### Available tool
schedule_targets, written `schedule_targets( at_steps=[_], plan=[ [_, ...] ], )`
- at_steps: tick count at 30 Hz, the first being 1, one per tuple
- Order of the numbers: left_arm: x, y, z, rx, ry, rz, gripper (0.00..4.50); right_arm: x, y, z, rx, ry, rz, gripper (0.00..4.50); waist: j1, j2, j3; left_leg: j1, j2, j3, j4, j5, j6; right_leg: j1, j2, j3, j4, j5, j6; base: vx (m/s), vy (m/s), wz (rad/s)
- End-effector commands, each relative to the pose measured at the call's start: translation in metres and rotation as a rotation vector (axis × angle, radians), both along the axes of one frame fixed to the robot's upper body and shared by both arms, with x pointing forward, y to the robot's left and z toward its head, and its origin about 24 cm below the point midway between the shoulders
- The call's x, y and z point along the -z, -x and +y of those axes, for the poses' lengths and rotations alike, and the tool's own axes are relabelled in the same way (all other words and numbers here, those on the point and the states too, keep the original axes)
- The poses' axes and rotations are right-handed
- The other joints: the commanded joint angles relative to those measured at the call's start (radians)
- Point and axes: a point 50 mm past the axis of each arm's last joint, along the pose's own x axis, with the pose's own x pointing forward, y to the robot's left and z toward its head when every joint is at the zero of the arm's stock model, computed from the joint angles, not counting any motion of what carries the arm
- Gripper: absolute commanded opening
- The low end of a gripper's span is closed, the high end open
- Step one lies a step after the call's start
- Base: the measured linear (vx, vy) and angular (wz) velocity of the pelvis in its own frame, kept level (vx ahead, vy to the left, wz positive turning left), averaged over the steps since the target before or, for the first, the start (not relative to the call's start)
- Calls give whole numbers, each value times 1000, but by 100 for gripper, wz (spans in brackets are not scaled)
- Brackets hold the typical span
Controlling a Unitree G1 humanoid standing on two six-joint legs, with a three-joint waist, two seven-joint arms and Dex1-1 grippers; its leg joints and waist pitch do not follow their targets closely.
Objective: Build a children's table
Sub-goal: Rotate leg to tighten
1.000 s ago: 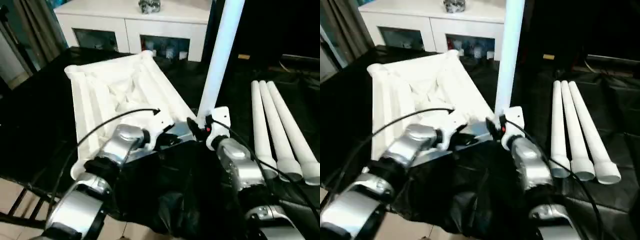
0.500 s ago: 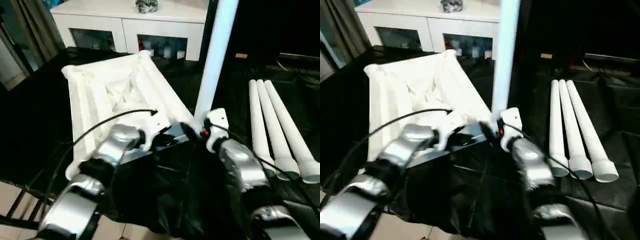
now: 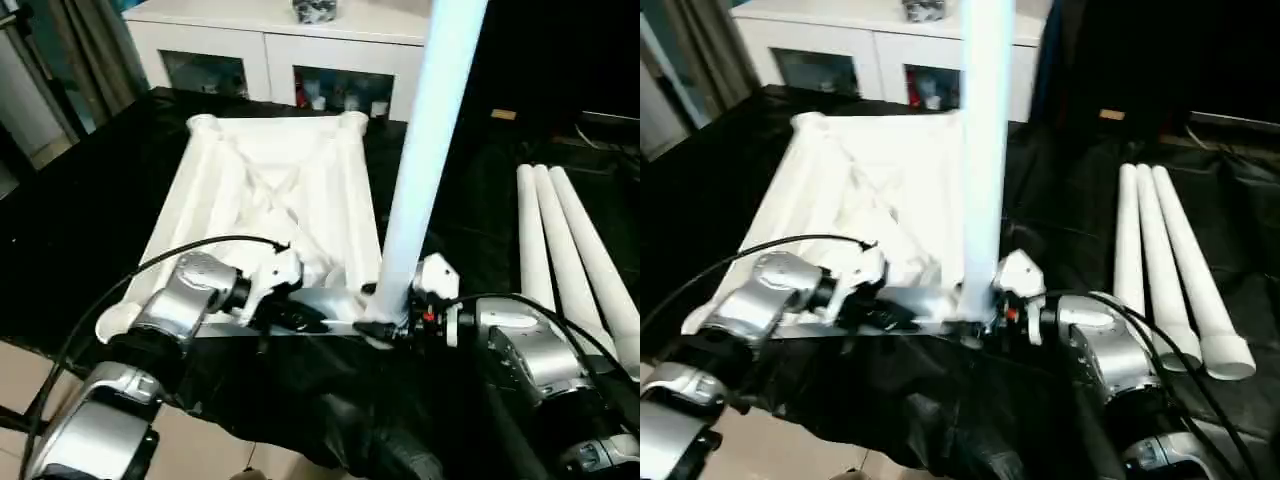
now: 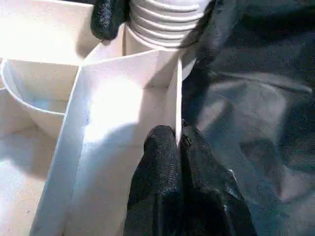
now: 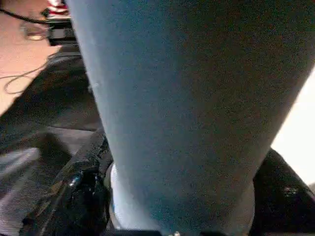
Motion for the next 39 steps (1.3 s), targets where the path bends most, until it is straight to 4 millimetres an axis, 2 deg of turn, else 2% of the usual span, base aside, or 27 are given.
schedule_targets(
  at_steps=[1,6,9,10,12,13,15,16,19,20,21,22,24,27,30,33,34,35,36,37,39],
  plan=[
    [-4,2,-6,53,20,5,0,3,7,8,-75,-10,49,289,2,-13,-64,-2,27,2,-65,-128,80,57,-73,38,-59,-167,-248,0,0,0],
    [-4,-1,-7,13,29,-5,0,3,8,14,-35,-51,73,282,7,-14,-65,-3,25,2,-64,-116,76,57,-74,38,-58,-167,-240,0,0,0],
    [-2,-10,-15,-112,10,-44,0,9,-6,17,198,-71,59,282,3,-17,-62,-2,22,2,-65,-122,54,52,-74,38,-63,-201,-228,0,0,0],
    [-1,-15,-20,-172,7,-59,0,13,-14,17,331,-60,33,282,0,-16,-60,0,20,0,-69,-144,36,52,-76,38,-70,-262,-213,0,0,0],
    [-1,-18,-24,-210,17,-58,0,15,-19,17,408,-57,22,282,-7,-17,-58,1,18,-2,-72,-163,17,53,-76,38,-75,-324,-191,0,0,0],
    [-2,-21,-30,-253,28,-67,0,17,-24,18,504,-62,16,281,-13,-19,-59,-5,17,-4,-73,-153,12,57,-76,38,-73,-320,-183,0,0,0],
    [-3,-27,-43,-342,36,-87,0,22,-31,22,678,-75,15,281,-21,-18,-60,-3,15,-2,-71,-143,7,53,-74,40,-73,-291,-188,0,0,0],
    [-3,-29,-49,-382,40,-93,0,24,-33,25,737,-83,25,280,-24,-13,-61,-1,13,-3,-70,-144,6,54,-73,39,-73,-278,-193,0,0,0],
    [-3,-31,-62,-440,56,-105,0,28,-36,33,843,-62,32,280,-28,-15,-63,-4,10,-1,-67,-123,21,57,-71,40,-71,-231,-202,0,0,0],
    [-2,-31,-63,-446,57,-106,0,29,-36,34,852,-57,30,280,-29,-16,-63,-4,10,-1,-66,-119,26,57,-70,40,-71,-223,-203,0,0,0],
    [-1,-30,-69,-447,56,-114,0,29,-37,40,851,-48,9,280,-28,-12,-64,-6,10,-1,-65,-113,33,59,-70,40,-69,-209,-205,0,0,0],
    [0,-29,-73,-437,55,-117,0,28,-37,44,844,-49,-7,280,-30,-14,-64,-6,10,-1,-66,-117,37,59,-70,38,-71,-207,-206,0,0,0],
    [1,-28,-75,-431,52,-119,0,28,-37,45,847,-55,-11,336,-30,-12,-62,-5,11,0,-67,-136,42,58,-70,38,-74,-225,-205,0,0,0],
    [2,-26,-75,-410,47,-122,0,25,-37,43,818,-106,3,359,-32,-11,-61,-3,12,-2,-70,-168,44,57,-71,39,-77,-259,-200,0,0,0],
    [1,-26,-70,-384,43,-132,0,21,-38,39,778,-95,-20,399,-32,-13,-64,-4,14,-2,-69,-151,52,59,-70,39,-73,-215,-210,0,0,0],
    [-1,-23,-60,-314,54,-138,0,13,-34,31,620,-110,-42,399,-32,-14,-65,-8,12,-1,-66,-134,70,64,-70,39,-68,-173,-224,0,0,0],
    [-1,-21,-57,-273,60,-135,0,11,-30,30,536,-109,-46,399,-30,-19,-66,-9,12,-1,-64,-125,80,66,-70,39,-67,-157,-226,0,0,0],
    [-1,-20,-55,-256,59,-133,0,11,-27,29,494,-106,-45,399,-27,-17,-67,-10,14,-1,-63,-111,94,69,-71,39,-64,-131,-230,0,0,0],
    [-1,-19,-54,-249,58,-132,0,11,-26,29,478,-105,-45,399,-27,-17,-67,-10,14,-1,-63,-111,94,69,-71,39,-64,-131,-230,0,0,0],
    [-1,-16,-48,-193,51,-131,0,10,-19,25,356,-73,-60,399,-29,-16,-67,-10,16,-1,-63,-104,101,66,-70,37,-63,-116,-240,0,0,0],
    [-1,-12,-44,-146,56,-126,0,9,-12,22,269,-55,-56,399,-24,-14,-66,-10,20,0,-63,-110,102,66,-71,36,-61,-120,-245,0,0,0]
  ],
)
